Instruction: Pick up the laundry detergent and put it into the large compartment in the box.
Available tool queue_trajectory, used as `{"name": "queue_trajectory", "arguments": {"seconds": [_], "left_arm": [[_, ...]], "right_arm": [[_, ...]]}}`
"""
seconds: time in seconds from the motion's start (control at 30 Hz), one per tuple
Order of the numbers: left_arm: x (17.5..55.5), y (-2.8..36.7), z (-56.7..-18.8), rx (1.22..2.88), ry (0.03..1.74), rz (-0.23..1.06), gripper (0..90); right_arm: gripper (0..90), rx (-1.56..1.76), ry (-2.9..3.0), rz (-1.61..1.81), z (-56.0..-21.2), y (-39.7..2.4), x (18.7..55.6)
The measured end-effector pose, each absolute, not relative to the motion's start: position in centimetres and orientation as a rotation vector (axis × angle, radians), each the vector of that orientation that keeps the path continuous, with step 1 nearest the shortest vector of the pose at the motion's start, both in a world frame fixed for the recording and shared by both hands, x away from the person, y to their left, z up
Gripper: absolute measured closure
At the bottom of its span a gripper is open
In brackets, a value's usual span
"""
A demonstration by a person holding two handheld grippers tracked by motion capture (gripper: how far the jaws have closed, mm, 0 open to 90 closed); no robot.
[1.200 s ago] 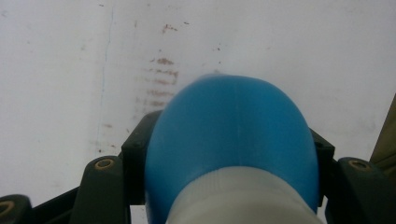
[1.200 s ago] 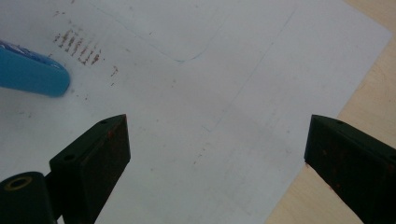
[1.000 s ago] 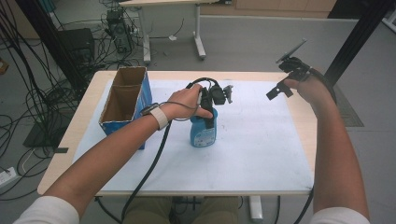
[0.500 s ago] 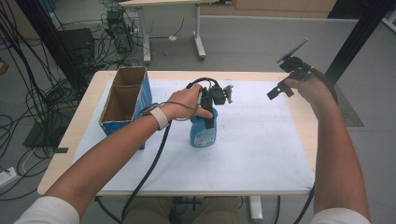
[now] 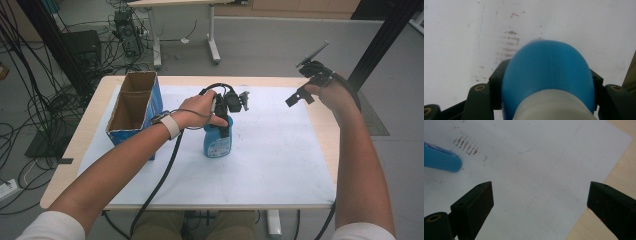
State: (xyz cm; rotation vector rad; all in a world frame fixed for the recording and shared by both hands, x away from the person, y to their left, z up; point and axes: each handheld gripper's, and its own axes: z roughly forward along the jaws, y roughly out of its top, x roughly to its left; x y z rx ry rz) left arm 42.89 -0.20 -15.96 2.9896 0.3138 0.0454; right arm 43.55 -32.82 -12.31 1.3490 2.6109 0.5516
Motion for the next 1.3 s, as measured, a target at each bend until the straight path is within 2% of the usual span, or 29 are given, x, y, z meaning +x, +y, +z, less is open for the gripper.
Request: {"name": "queue_trajectory", "arguments": {"seconds": [1.3], "left_arm": [[42.97,0.00,-16.02,2.983,0.317,0.036,38.9]], "right_arm": [[6.8,1.352,2.610,0.554,-12.35,-32.83,43.48]]}}
